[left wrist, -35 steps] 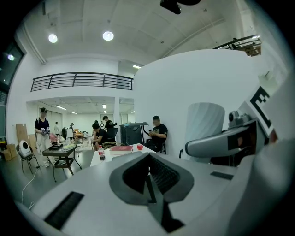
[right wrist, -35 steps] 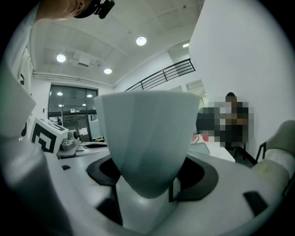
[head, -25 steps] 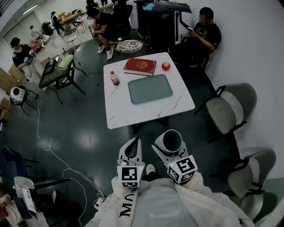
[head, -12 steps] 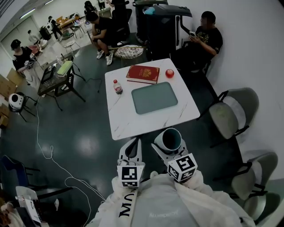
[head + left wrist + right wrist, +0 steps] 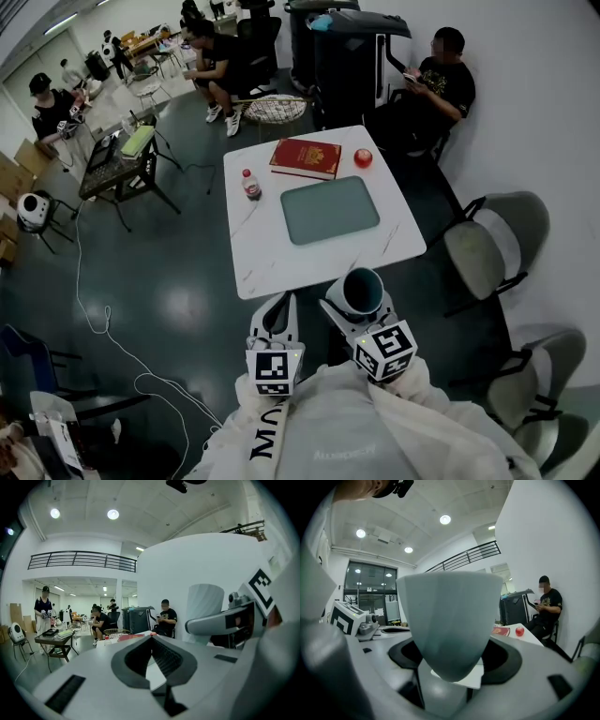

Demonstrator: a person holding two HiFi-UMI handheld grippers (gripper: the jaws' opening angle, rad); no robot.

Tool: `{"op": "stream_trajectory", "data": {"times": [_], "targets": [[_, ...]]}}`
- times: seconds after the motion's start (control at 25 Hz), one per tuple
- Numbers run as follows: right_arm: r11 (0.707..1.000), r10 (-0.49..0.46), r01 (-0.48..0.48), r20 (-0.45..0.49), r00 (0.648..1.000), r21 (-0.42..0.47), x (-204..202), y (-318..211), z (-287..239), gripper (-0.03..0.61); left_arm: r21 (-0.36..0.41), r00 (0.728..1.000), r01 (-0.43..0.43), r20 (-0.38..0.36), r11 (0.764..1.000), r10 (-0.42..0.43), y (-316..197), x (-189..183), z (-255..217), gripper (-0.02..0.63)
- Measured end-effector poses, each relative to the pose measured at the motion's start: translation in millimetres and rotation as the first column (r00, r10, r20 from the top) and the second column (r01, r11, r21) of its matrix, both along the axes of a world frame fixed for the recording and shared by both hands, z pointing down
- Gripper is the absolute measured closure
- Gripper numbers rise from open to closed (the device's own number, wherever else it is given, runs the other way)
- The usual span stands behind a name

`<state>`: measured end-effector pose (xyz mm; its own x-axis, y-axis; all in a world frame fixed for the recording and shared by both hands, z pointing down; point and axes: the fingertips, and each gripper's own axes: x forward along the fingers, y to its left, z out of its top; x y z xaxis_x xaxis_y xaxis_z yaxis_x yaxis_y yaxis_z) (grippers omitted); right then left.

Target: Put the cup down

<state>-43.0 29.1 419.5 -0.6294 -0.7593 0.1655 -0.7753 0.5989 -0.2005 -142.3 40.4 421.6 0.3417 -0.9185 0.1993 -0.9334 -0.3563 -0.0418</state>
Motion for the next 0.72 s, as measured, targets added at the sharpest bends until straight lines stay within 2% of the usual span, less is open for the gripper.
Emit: {"op": "stream_trajectory", "data": {"times": [0.72], "targets": [[1.0,-0.004,0.004,0.03,1.0,-0.005,-2,-69,5,0.229,-0.003,0.999,0.039,0.022,0.999,-0.039,-60,-10,4,0.603]]}}
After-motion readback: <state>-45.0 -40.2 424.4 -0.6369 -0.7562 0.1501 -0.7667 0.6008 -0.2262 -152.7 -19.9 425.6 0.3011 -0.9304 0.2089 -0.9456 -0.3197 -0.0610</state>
